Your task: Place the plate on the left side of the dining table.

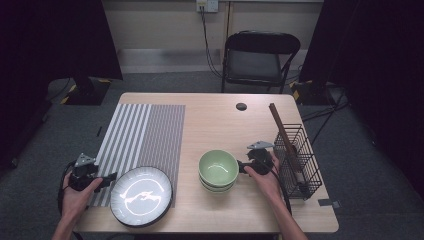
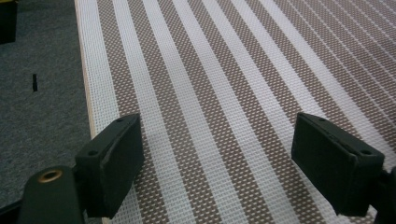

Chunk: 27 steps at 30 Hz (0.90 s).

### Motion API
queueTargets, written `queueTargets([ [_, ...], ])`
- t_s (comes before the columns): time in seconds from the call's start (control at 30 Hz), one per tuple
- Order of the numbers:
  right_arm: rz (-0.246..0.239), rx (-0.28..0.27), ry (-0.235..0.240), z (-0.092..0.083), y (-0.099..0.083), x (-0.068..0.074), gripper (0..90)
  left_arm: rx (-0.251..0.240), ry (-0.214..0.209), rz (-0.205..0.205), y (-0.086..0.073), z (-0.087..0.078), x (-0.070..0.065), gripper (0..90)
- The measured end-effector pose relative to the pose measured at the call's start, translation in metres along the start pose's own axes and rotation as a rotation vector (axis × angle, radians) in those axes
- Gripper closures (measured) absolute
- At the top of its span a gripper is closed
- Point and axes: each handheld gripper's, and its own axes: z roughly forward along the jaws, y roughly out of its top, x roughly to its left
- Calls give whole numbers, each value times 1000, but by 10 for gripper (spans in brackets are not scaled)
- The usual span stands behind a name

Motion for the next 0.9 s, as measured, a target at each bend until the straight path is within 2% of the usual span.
queueTargets([
  [0.27,15,-27,10,-8,11,-2,249,-27,-16,3,6,-10,-3,185],
  [0.47,29,-51,24,-11,16,-1,298,-47,-43,6,9,-15,-6,214],
  [0.73,56,-106,31,-17,29,-3,353,-89,-47,19,13,-23,-11,235],
  [0.9,67,-134,49,-23,40,-3,380,-97,-52,24,14,-24,-13,246],
])
